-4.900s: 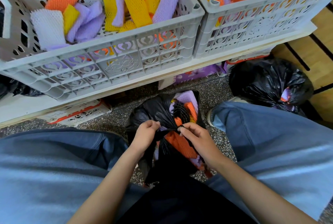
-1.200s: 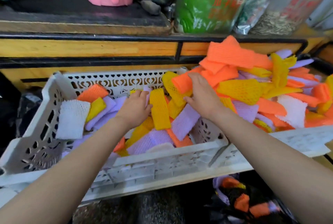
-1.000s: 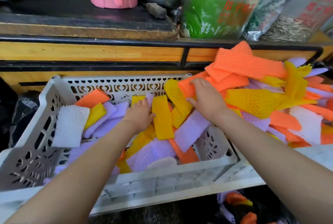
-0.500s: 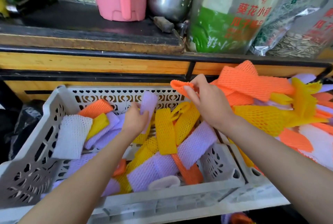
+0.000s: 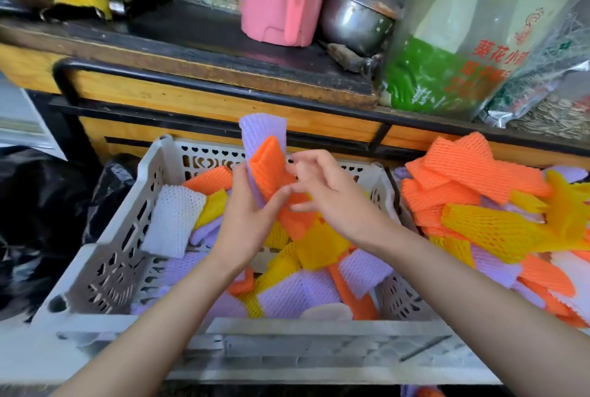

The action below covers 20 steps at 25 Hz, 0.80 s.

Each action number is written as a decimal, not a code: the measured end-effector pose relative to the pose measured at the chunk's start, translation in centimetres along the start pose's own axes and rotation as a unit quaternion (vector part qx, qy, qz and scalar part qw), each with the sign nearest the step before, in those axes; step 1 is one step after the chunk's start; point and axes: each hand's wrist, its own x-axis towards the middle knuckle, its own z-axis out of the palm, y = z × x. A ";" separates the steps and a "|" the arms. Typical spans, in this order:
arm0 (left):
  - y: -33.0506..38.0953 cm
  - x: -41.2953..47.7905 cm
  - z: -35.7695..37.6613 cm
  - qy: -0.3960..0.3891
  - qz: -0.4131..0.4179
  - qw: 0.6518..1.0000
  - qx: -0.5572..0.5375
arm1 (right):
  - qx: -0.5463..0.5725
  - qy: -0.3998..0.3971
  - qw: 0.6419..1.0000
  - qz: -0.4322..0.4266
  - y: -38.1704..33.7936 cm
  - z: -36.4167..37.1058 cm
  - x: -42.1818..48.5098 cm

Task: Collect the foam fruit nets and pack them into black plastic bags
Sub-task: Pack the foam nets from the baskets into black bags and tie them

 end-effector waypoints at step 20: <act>-3.8 0.0 -7.2 0.003 -0.083 0.993 0.080 | -0.417 0.068 0.906 -0.015 7.5 -0.9 1.0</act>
